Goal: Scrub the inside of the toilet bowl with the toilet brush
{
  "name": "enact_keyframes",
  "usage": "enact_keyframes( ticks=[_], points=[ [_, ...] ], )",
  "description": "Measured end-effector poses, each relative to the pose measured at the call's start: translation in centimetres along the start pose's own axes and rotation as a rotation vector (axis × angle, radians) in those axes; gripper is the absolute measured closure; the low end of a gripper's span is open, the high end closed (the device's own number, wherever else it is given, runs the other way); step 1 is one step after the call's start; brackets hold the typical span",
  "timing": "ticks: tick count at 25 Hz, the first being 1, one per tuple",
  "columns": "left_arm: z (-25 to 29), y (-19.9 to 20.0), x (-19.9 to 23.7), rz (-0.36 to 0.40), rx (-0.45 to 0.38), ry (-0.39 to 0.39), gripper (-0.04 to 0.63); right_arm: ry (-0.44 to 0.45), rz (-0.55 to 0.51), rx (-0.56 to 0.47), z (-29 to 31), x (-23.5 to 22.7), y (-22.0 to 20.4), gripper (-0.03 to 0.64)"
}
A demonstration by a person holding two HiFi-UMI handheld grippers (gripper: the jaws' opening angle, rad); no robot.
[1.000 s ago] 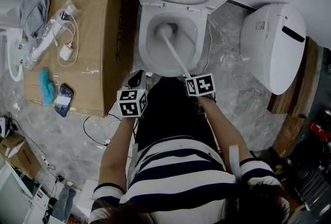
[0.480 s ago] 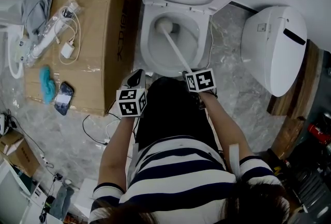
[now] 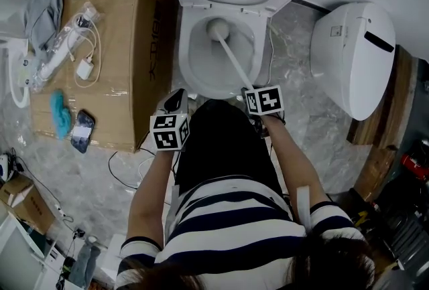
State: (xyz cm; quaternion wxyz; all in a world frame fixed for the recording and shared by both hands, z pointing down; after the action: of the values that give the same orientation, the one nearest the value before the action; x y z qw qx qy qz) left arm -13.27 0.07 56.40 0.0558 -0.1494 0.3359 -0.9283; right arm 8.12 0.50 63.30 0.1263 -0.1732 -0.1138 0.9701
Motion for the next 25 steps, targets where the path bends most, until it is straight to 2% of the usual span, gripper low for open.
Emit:
enact_keyframes(
  ticks=[14, 25],
  points=[
    [0.6, 0.1, -1.9, 0.030, 0.011, -0.047, 0.595, -0.090, 0.093, 0.000, -1.9, -2.4, -3.2, 0.532],
    [0.5, -0.5, -3.2, 0.046, 0.019, -0.070, 0.595, -0.088, 0.146, 0.029, -3.4, -1.8, -6.7, 0.534]
  ],
)
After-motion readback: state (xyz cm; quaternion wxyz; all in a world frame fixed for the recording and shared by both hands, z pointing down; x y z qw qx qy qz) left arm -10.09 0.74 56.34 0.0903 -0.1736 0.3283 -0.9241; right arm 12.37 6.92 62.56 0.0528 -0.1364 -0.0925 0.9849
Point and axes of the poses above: the fingertips, and each gripper's own axes: z forward along the fingers, x to its left, y out of its top, the point moved 1 cm from there along -z, backward along the fingers, and after that the axes turned 6 degrees about -x, right-handed, at the moved point
